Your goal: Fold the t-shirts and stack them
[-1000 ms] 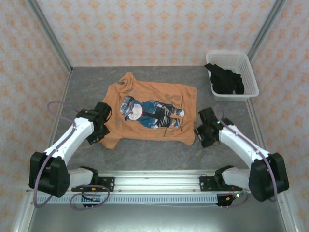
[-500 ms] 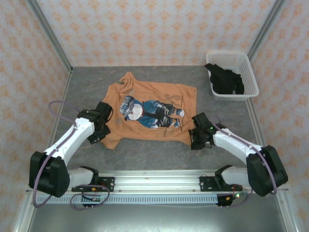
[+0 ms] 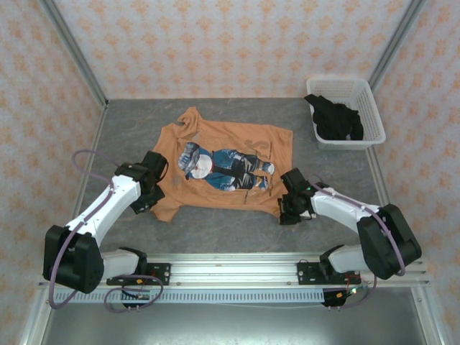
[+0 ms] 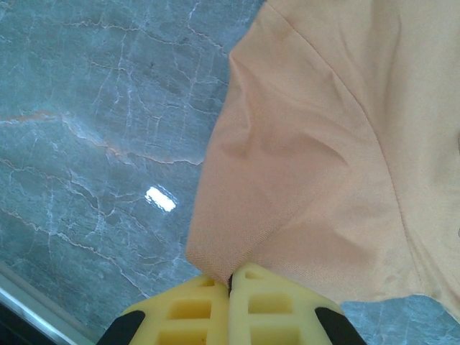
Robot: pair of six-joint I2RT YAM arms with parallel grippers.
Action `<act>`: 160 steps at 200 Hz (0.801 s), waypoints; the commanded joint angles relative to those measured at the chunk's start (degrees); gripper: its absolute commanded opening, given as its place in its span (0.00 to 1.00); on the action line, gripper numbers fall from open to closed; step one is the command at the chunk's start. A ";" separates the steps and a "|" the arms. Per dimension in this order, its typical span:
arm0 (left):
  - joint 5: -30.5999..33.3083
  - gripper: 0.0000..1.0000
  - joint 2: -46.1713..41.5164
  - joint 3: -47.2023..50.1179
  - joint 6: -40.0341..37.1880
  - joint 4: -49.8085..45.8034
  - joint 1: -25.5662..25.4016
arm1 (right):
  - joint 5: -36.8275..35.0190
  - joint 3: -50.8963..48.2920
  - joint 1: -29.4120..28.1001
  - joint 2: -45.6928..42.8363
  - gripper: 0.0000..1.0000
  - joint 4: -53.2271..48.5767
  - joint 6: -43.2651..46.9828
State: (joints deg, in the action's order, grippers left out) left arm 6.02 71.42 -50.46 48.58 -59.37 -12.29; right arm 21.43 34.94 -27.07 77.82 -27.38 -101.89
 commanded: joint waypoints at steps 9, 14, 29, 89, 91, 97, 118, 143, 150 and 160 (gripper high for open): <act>0.77 0.00 0.14 -0.35 0.73 -0.48 -0.30 | -4.81 0.86 0.15 6.29 0.28 7.86 2.72; 0.75 0.00 0.16 -0.44 0.66 -0.56 -0.28 | -5.34 1.28 0.30 6.68 0.25 7.72 3.43; 0.92 0.00 -0.08 -0.69 0.74 -0.67 -0.27 | -6.68 2.53 0.68 7.12 0.14 6.35 5.69; 1.70 0.00 -2.38 -7.75 0.63 -1.05 -0.27 | -15.66 15.71 3.59 -0.56 0.00 -7.00 24.26; 1.84 0.00 -2.37 -8.30 0.68 -1.02 -0.27 | -15.81 16.68 3.84 -0.54 0.00 -7.41 25.26; 2.04 0.00 -2.42 -10.16 0.79 -1.01 -0.30 | -16.08 19.58 4.45 -0.36 0.00 -8.35 28.33; 3.96 0.00 -1.77 -18.51 0.80 -1.01 -0.28 | -16.10 30.25 6.49 1.12 0.00 -11.12 37.53; 6.93 0.00 -1.07 -30.10 0.08 -1.40 -0.21 | -17.49 43.73 8.16 2.72 0.00 -14.41 47.92; 7.70 0.00 -1.22 -33.06 -0.22 -1.61 -0.24 | -17.94 47.06 8.46 2.85 0.00 -14.93 50.41; 8.67 0.00 -1.78 -36.61 -0.65 -1.71 -0.26 | -18.17 51.63 8.83 2.72 0.00 -15.24 54.10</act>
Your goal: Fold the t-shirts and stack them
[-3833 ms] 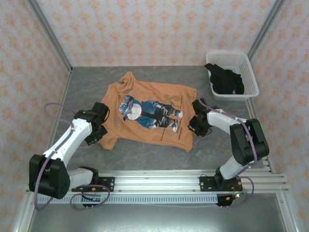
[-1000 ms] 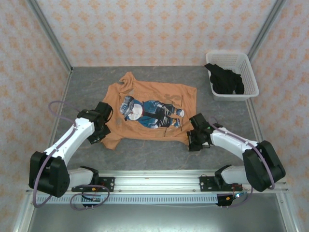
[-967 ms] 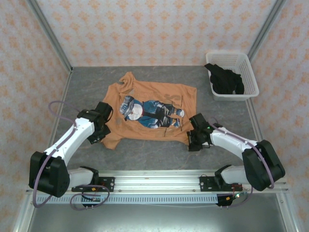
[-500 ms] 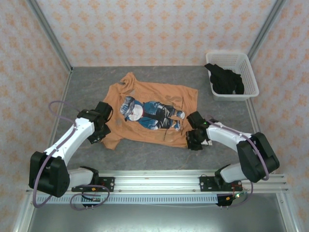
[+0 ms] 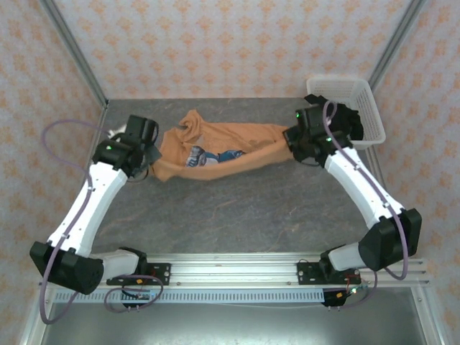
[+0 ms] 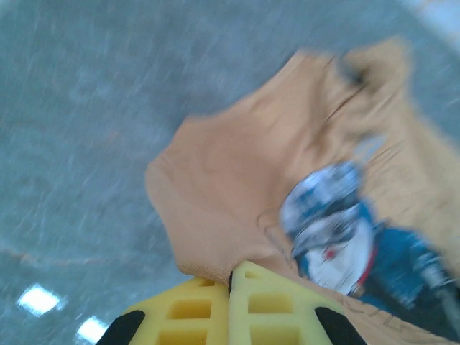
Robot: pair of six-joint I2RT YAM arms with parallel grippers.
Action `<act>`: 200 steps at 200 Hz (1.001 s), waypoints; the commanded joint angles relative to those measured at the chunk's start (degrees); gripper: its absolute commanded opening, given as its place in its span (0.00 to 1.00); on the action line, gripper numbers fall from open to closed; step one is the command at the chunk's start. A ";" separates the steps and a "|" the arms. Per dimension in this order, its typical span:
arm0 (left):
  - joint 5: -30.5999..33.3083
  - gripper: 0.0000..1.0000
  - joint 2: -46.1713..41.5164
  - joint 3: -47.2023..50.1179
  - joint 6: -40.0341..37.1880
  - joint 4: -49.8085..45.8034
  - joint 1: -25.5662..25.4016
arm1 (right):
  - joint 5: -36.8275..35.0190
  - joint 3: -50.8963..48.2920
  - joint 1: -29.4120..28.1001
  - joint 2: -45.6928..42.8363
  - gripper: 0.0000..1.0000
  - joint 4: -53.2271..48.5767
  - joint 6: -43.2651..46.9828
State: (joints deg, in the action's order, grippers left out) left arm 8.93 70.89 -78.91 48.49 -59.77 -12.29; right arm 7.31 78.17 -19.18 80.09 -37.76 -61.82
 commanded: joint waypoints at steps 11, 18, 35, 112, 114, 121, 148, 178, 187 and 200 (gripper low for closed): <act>6.81 0.00 -2.52 -10.94 -1.17 -1.19 -0.19 | -3.85 11.88 1.08 0.09 0.00 -5.15 16.69; 7.36 0.00 -3.73 -12.08 -1.74 -0.83 -0.22 | -3.48 13.87 1.24 -0.47 0.00 -5.17 18.60; 8.68 0.00 -8.07 -13.53 -3.14 1.39 -0.19 | -2.06 16.77 1.17 -3.10 0.00 -4.12 22.13; 9.58 0.00 -0.97 -40.61 -9.04 4.71 -0.20 | 6.29 23.97 1.26 -7.58 0.00 2.46 22.61; 9.52 0.00 -0.13 -41.43 -9.21 4.69 -0.19 | 6.48 24.18 1.34 -7.12 0.00 2.74 22.40; 9.36 0.00 2.90 -44.23 -9.60 4.57 -0.06 | 7.26 25.25 1.47 -5.27 0.00 3.72 21.45; 6.81 0.00 13.81 -52.96 -9.94 4.88 3.01 | 11.50 31.01 2.99 4.51 0.00 6.92 18.28; 0.87 0.00 23.79 -60.68 -10.57 6.54 8.34 | 16.20 38.46 5.08 15.79 0.00 10.95 15.30; -1.19 0.00 26.24 -63.39 -11.23 7.37 9.69 | 16.76 42.50 5.60 19.57 0.00 10.62 15.41; -4.92 0.00 29.37 -67.21 -11.92 8.78 11.44 | 17.88 48.99 6.42 24.45 0.00 9.32 15.50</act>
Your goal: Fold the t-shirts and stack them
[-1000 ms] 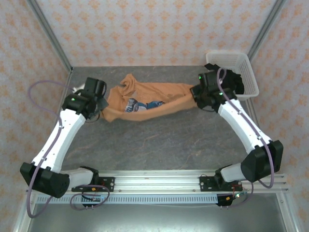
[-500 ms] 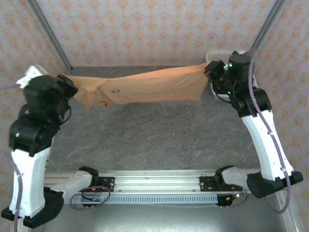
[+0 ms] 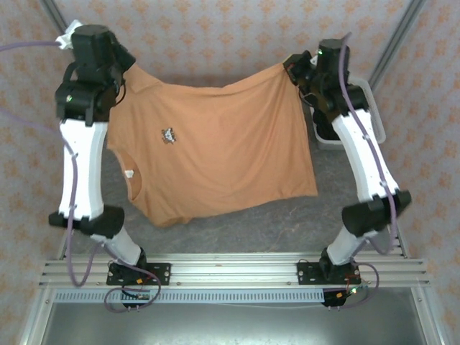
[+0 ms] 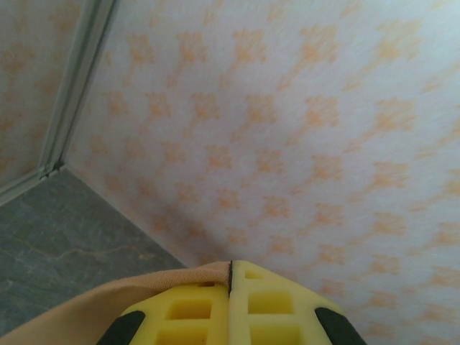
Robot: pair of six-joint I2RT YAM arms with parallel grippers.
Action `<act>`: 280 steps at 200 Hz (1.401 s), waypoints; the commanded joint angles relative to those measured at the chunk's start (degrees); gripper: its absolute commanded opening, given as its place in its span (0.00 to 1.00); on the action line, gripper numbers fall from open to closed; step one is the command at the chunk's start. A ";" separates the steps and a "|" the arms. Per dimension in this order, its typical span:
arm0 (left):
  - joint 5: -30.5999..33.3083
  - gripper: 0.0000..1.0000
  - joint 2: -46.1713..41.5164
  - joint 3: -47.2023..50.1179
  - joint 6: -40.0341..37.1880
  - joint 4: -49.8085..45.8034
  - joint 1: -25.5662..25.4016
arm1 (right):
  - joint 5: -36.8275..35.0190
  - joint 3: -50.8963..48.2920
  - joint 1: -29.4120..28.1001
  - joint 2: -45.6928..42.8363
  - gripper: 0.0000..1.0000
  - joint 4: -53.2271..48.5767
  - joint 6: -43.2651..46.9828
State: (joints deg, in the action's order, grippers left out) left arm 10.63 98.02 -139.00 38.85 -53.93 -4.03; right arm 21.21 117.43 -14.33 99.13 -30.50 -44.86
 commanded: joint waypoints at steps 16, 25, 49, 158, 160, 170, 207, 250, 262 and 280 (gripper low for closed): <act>-10.61 0.00 5.17 -11.71 -2.19 4.72 4.92 | 5.24 19.21 2.51 11.41 0.00 -0.23 -1.71; -12.42 0.00 6.21 -13.94 -2.20 5.89 5.56 | 5.84 25.02 3.13 14.62 0.00 -1.28 -2.11; -15.47 0.00 6.02 -17.25 -1.22 10.10 6.23 | 6.44 39.14 5.40 21.10 0.00 -2.68 -4.28; -18.37 0.00 -20.18 30.53 1.03 3.21 0.98 | 10.04 15.01 9.05 15.02 0.00 -14.30 1.82; -18.30 0.00 -21.10 33.29 1.29 3.68 0.66 | 10.01 13.61 8.97 14.68 0.00 -13.87 1.81; -17.91 0.00 -25.04 46.36 3.09 6.22 -0.94 | 9.95 -1.09 8.33 10.58 0.00 -7.12 0.78; -16.66 0.00 -28.88 76.88 8.25 8.91 -6.96 | 5.57 -31.79 7.48 5.58 0.00 0.99 -1.88; -15.78 0.00 -28.03 91.65 17.05 8.32 -15.23 | -2.92 -46.25 7.30 1.38 0.00 -5.68 -0.56; -14.53 0.00 -29.01 92.84 20.03 6.36 -16.92 | -5.56 -49.52 7.21 -1.07 0.00 -7.96 -1.12; -14.77 0.00 -30.77 94.63 24.60 4.55 -18.28 | -8.50 -55.05 6.96 -4.99 0.00 -9.43 -2.52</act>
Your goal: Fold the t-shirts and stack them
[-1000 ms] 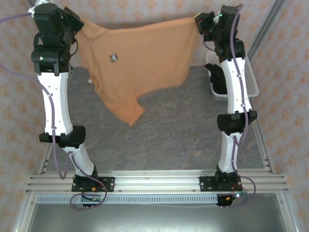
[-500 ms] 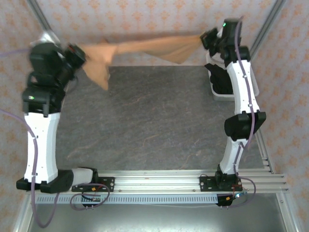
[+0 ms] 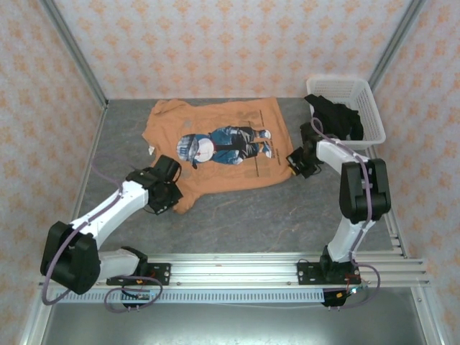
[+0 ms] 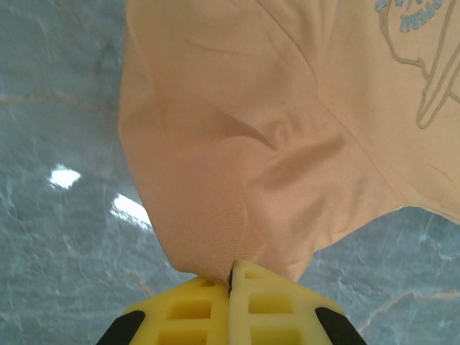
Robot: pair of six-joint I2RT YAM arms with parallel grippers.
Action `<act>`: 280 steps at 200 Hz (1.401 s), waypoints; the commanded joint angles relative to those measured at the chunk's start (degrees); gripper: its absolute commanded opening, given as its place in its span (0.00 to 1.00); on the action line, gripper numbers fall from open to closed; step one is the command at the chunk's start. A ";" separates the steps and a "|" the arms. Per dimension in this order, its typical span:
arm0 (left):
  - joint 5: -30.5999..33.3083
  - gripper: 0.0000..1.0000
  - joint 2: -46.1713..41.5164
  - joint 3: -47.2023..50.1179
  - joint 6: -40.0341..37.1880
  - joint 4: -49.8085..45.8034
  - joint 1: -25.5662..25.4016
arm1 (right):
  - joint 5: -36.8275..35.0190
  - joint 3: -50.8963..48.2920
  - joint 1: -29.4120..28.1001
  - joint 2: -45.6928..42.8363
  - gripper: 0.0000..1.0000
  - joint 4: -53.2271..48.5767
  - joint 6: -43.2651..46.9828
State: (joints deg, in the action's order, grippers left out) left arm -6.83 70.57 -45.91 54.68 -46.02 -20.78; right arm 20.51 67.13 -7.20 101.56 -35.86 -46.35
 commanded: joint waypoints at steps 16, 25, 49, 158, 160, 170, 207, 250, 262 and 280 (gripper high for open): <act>4.90 0.00 -5.69 1.75 13.25 -8.17 -2.48 | -8.90 -9.74 -0.35 -10.79 0.00 -4.22 -2.37; 6.72 0.00 -7.97 2.03 15.91 -10.80 -2.99 | -8.98 -12.37 -0.54 -12.45 0.00 -3.74 -3.00; 10.32 0.00 -17.14 3.91 25.49 -18.48 -3.31 | -8.81 -16.89 -1.69 -15.39 0.00 -3.76 -4.07; 4.09 0.00 -18.40 9.82 27.46 -15.93 -5.06 | -7.92 -27.58 -3.03 -22.46 0.00 -6.55 -4.74; 4.21 0.00 -18.37 9.75 27.47 -15.94 -5.04 | -7.87 -27.58 -3.00 -22.39 0.00 -6.61 -4.72; 4.53 0.00 -18.28 9.50 27.27 -16.26 -5.06 | -8.02 -27.50 -2.93 -22.87 0.01 -7.29 -4.72; 3.75 0.00 -17.95 9.99 25.60 -17.32 -5.06 | -9.53 -28.66 -2.94 -26.88 0.15 -9.09 -5.32; 2.06 0.00 -16.54 11.91 23.78 -16.50 -5.15 | -8.72 -31.23 -2.96 -29.00 0.33 -9.86 -7.84; 1.35 0.00 -15.88 12.41 23.25 -15.89 -5.15 | -9.49 -31.60 -2.97 -31.06 0.35 -10.65 -8.62; 1.23 0.00 -14.99 12.52 22.44 -16.31 -5.11 | -10.40 -31.72 -2.99 -33.43 0.37 -12.62 -9.90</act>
State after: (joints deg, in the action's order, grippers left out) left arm -5.45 54.57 -34.46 78.96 -60.69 -25.52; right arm 13.19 35.62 -9.98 71.64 -44.01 -53.63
